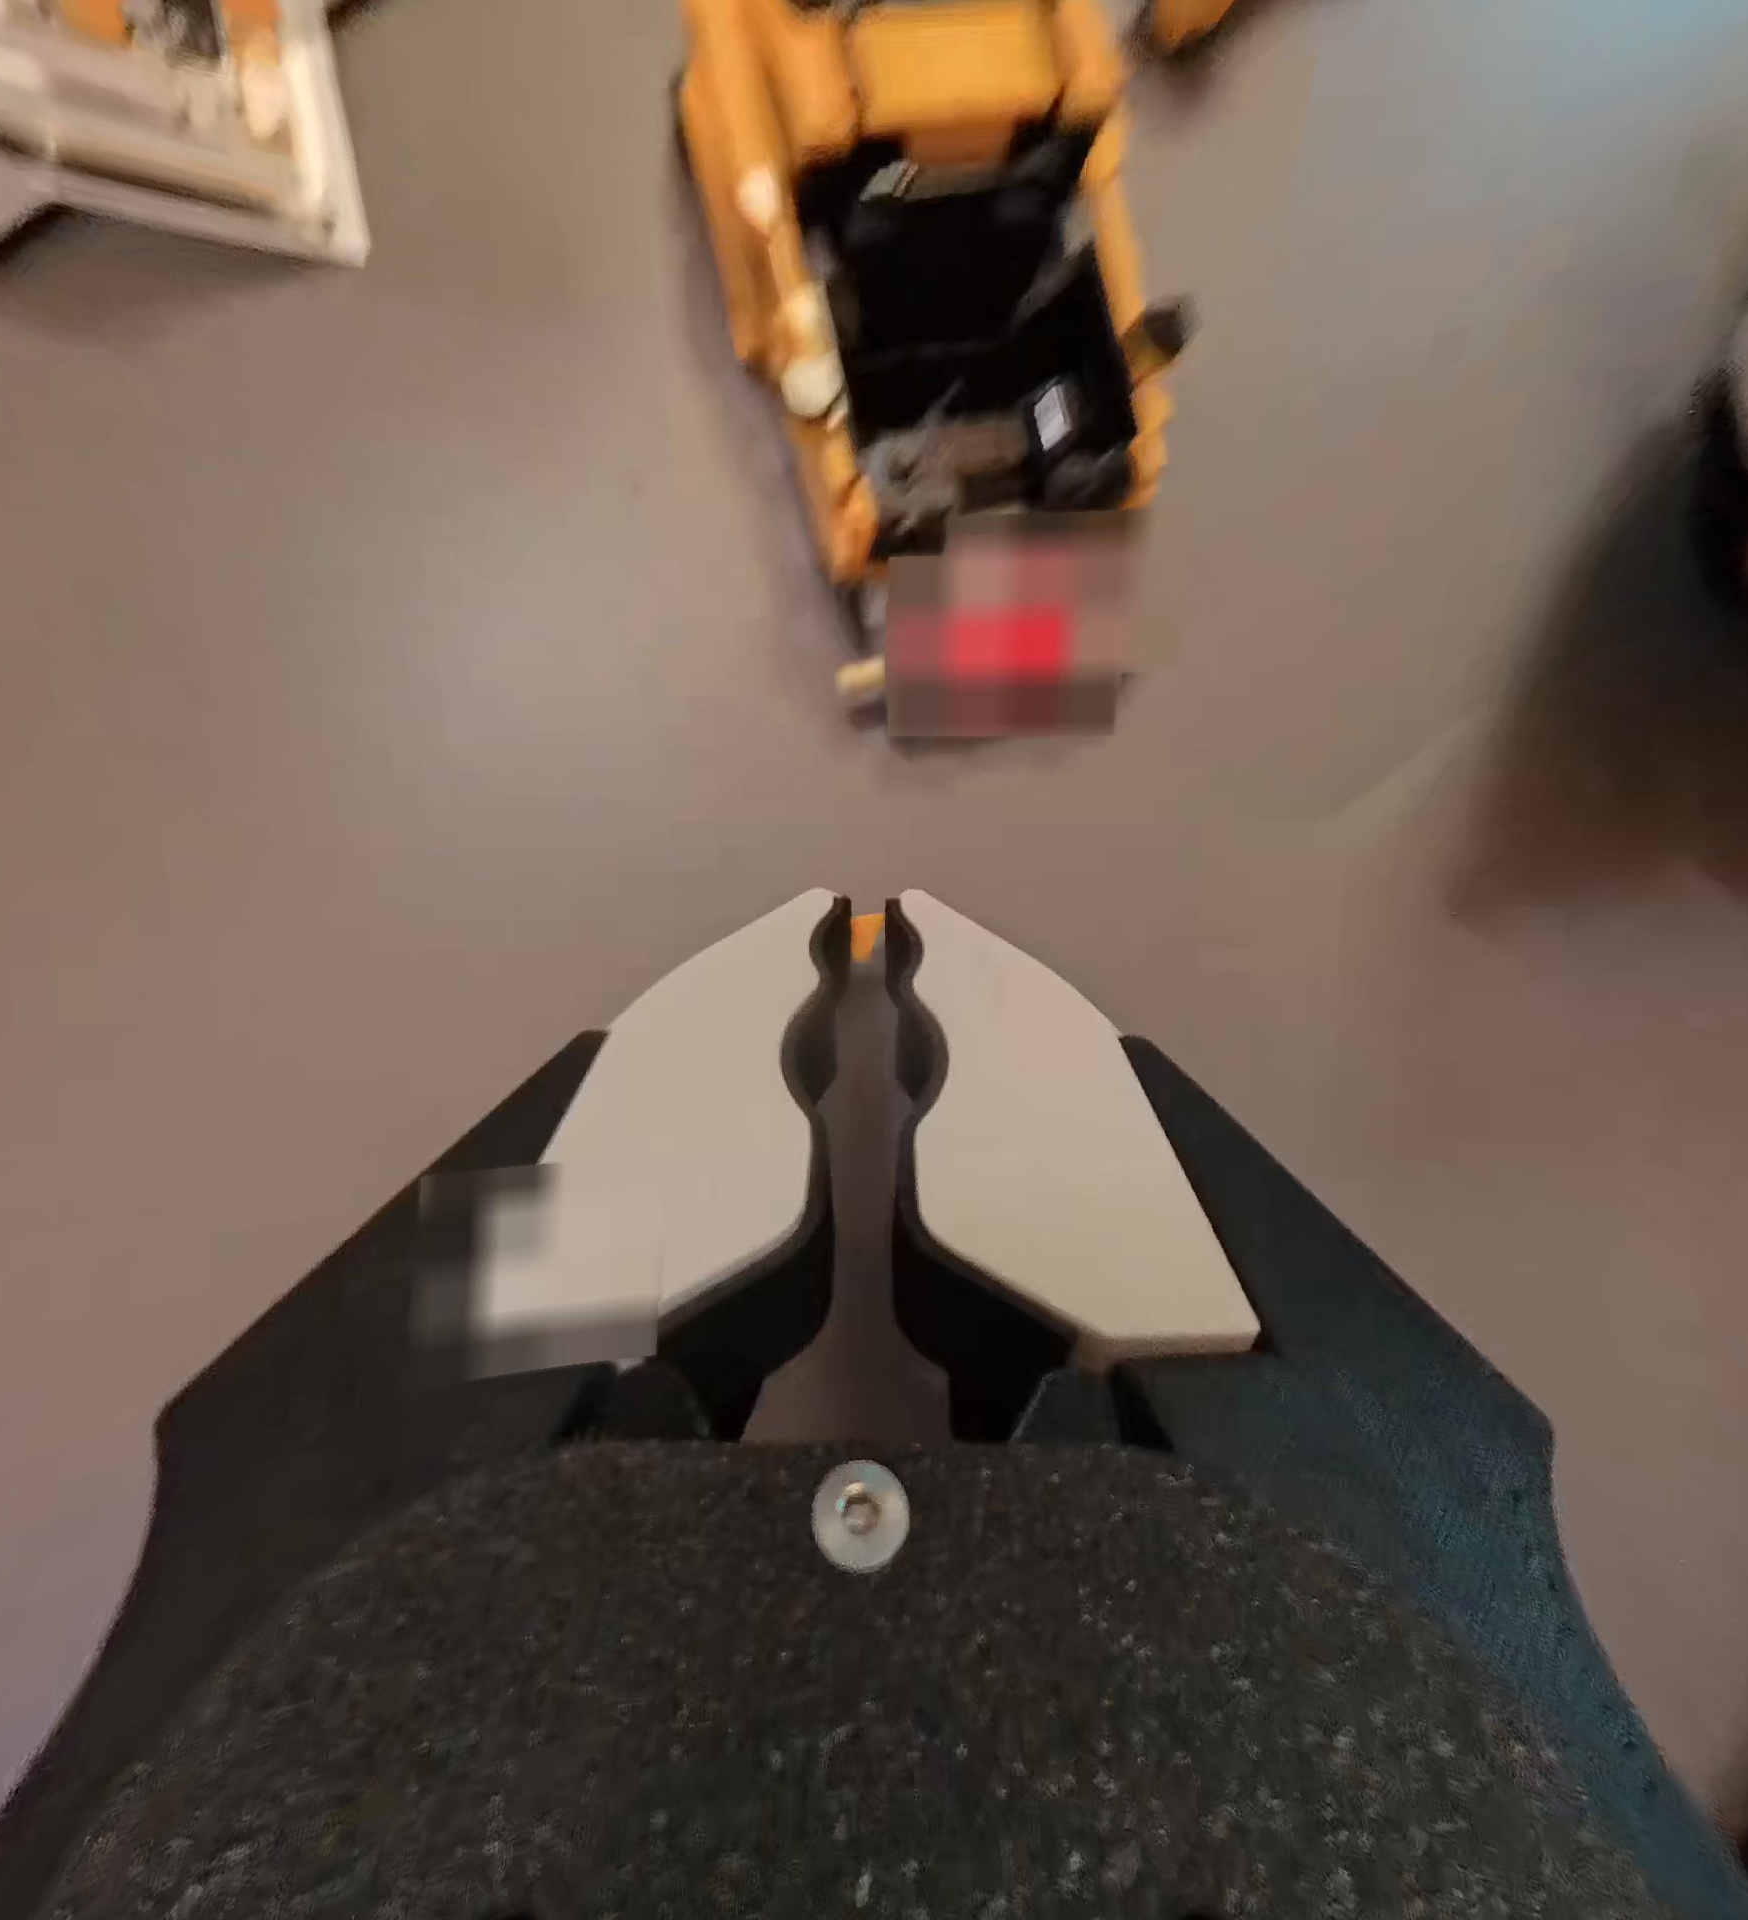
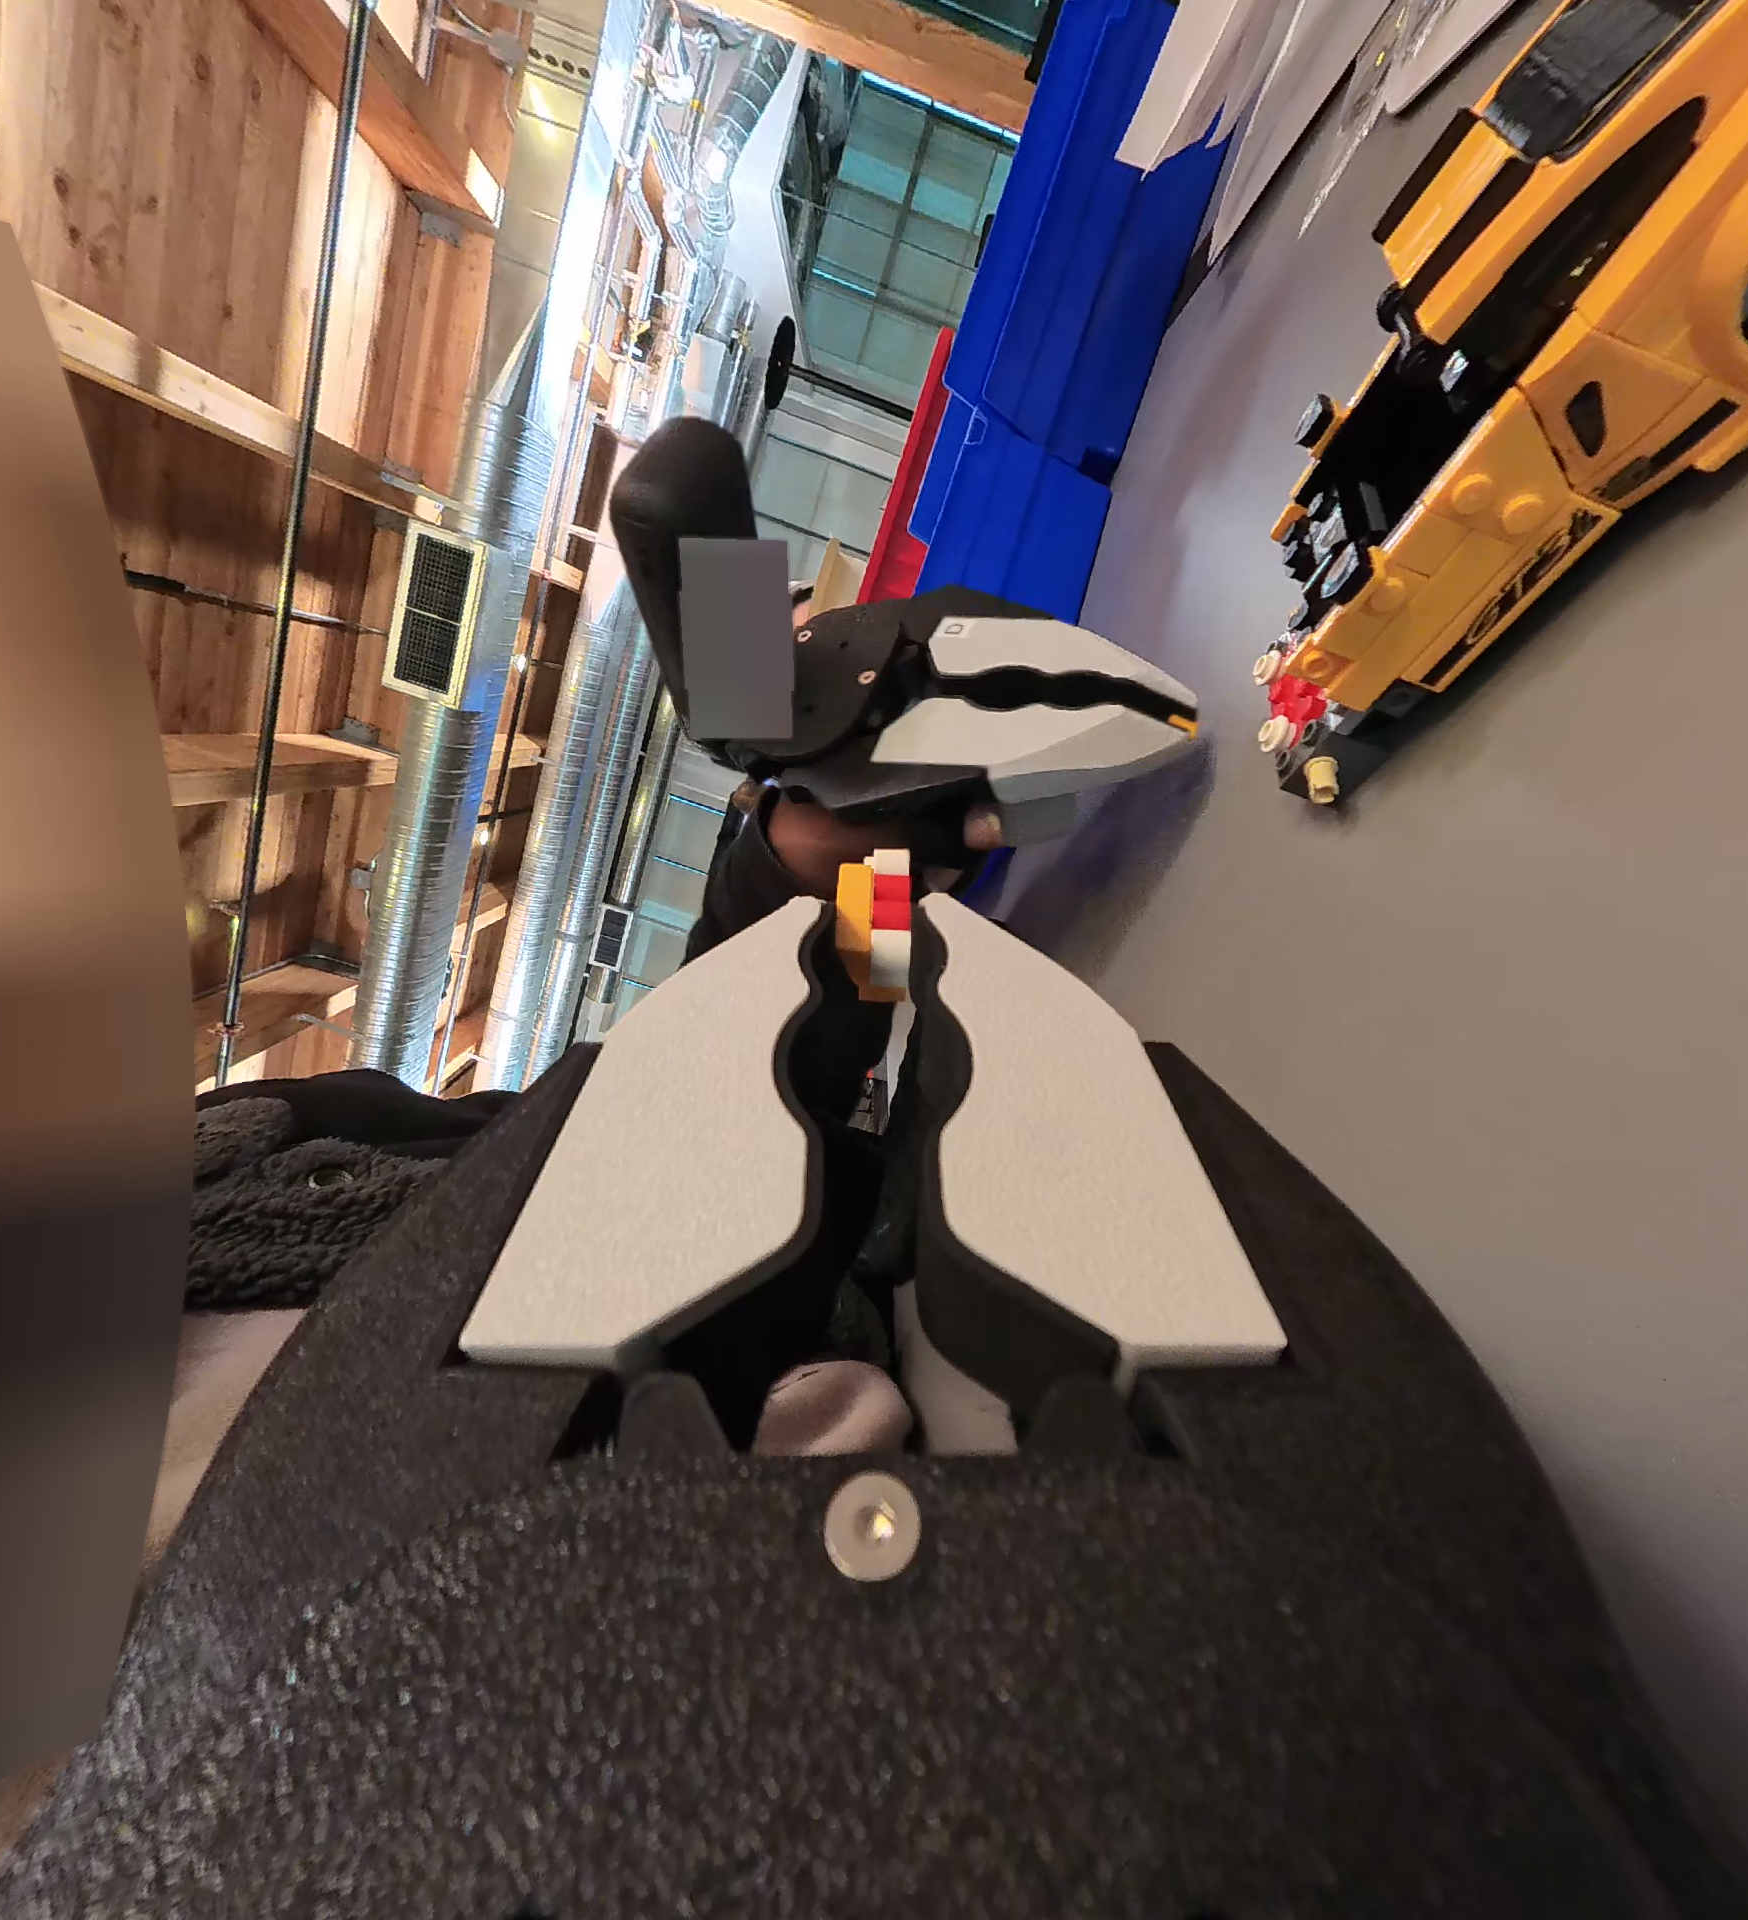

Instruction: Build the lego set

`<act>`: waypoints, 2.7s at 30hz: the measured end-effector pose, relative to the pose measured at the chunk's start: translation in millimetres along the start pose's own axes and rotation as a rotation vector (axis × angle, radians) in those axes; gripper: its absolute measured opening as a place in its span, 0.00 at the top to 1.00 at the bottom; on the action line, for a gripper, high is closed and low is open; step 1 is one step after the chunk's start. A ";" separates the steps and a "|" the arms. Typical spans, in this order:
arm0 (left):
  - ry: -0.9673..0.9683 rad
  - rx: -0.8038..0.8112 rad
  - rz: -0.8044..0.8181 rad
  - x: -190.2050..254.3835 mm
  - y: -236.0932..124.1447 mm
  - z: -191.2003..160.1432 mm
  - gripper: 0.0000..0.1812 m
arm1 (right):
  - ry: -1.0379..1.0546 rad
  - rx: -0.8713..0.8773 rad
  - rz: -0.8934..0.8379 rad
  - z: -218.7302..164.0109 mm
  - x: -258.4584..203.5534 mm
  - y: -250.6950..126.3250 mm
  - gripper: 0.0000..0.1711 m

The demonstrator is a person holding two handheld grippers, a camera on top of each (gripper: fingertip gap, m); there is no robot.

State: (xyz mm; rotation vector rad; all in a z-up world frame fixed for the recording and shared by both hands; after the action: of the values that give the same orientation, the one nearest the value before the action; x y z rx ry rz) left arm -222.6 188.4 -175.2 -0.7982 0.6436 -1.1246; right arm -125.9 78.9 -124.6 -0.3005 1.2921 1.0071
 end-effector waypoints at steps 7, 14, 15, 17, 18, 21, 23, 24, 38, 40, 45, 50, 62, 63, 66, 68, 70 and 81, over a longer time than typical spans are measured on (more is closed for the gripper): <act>-0.177 0.248 -0.300 33.9 0.3 36.1 0.97 | -0.012 0.004 -0.004 0.9 -1.0 -0.7 0.92; -0.076 0.239 -0.178 29.3 17.1 30.2 0.96 | -0.125 0.009 -0.066 10.7 -3.7 -7.1 0.92; -0.057 0.240 -0.155 27.8 17.3 30.2 0.96 | -0.117 0.017 -0.063 11.8 -3.5 -8.0 0.92; -0.029 0.249 -0.115 24.1 17.4 30.6 0.94 | -0.108 0.018 -0.060 11.7 -2.8 -8.2 0.92; -0.014 0.257 -0.094 22.1 17.3 31.0 0.94 | -0.112 0.015 -0.061 11.4 -2.9 -7.9 0.92; 0.050 0.285 -0.045 18.6 16.3 31.6 0.92 | -0.108 0.015 -0.060 11.3 -2.6 -7.9 0.92; 0.103 0.298 -0.009 16.9 16.6 31.4 0.91 | -0.108 0.014 -0.059 11.1 -2.6 -7.7 0.92; 0.128 0.302 0.002 16.9 17.0 31.1 0.91 | -0.108 0.012 -0.058 10.8 -2.6 -7.5 0.92; 0.305 0.136 0.003 6.8 -6.5 5.5 0.94 | -0.100 0.010 -0.050 10.3 -2.3 -7.2 0.93; 0.346 0.100 -0.022 10.7 -4.1 0.4 0.92 | -0.101 0.010 -0.050 10.3 -2.3 -7.3 0.93; 0.370 0.072 -0.055 10.0 1.4 -3.6 0.91 | -0.101 0.009 -0.050 10.4 -2.3 -7.3 0.93; 0.411 0.056 -0.085 13.6 3.4 -4.1 0.91 | -0.096 0.008 -0.052 10.3 -1.2 -7.3 0.92; 0.434 0.064 -0.067 12.5 1.7 -3.9 0.97 | -0.095 0.007 -0.052 10.0 -1.1 -7.1 0.93; 0.431 0.063 -0.067 12.2 1.5 -5.0 0.97 | -0.095 0.007 -0.051 10.0 -1.1 -7.0 0.93; 0.423 0.065 -0.064 11.7 0.3 -7.3 0.97 | -0.094 0.008 -0.052 10.2 -0.9 -7.2 0.93; 0.421 0.063 -0.061 11.4 -0.6 -9.1 0.97 | -0.094 0.008 -0.052 10.2 -0.9 -7.2 0.93; 0.417 0.060 -0.059 11.1 -1.5 -11.7 0.98 | -0.093 0.009 -0.051 10.2 -0.8 -7.3 0.93; 0.403 0.044 -0.041 7.8 -6.3 -12.0 0.93 | -0.094 0.007 -0.051 10.0 -0.9 -7.2 0.93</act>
State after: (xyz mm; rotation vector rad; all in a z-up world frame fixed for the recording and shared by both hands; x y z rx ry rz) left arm -233.0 176.9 -177.3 -0.5507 0.9365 -1.3473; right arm -113.9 81.4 -123.1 -0.2760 1.1973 0.9626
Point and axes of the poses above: each gripper's, where its closed fingertips meet, y out along the fingers, z out of its top, x = y × z across the jaws, the point moved 3 cm from there along -y, back along the fingers, and after that the axes turned 14 degrees about z, right-handed, at the moved point
